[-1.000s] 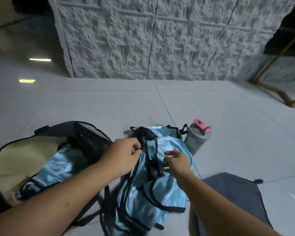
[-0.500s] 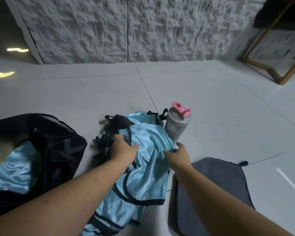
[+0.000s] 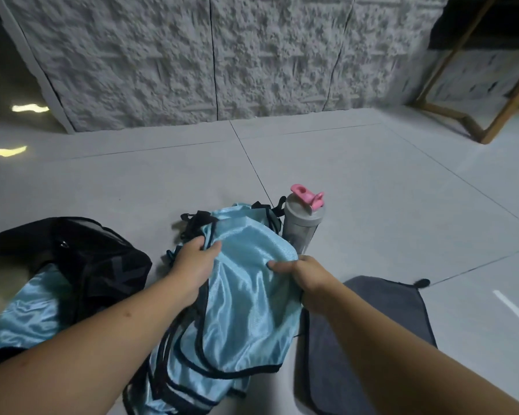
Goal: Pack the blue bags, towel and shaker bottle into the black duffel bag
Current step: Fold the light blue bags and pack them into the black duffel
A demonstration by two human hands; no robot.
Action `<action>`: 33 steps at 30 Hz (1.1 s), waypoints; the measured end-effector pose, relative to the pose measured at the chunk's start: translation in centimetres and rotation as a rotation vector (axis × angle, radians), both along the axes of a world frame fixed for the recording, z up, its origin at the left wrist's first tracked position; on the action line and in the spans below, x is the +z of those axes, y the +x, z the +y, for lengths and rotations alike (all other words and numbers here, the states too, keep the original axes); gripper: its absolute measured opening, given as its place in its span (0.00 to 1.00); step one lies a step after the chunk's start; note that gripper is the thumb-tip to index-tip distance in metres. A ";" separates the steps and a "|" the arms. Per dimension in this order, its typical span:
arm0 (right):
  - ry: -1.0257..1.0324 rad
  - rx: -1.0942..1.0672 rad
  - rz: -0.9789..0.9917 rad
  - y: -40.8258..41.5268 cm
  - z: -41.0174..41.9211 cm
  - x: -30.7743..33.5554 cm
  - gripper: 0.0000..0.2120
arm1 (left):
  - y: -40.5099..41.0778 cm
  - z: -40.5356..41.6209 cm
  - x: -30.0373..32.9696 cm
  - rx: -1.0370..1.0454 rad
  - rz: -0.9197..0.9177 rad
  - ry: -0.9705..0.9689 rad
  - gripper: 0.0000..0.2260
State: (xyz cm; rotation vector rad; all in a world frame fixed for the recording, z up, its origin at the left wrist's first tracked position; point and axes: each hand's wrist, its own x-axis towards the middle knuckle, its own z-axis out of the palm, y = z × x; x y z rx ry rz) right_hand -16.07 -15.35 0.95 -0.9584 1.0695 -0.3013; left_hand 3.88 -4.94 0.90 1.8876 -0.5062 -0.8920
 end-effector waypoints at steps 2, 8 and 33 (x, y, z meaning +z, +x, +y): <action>0.014 0.018 -0.057 0.0 0.5 0.8 0.08 | 0.6 0.8 1.0 -0.032 0.021 -0.016 0.10; 0.037 0.188 -0.045 0.1 1.9 2.9 0.15 | 0.9 3.8 4.2 -0.022 0.455 -0.045 0.11; -0.458 0.290 0.206 3.7 5.4 7.2 0.07 | 4.8 8.5 6.1 -0.162 0.021 0.093 0.17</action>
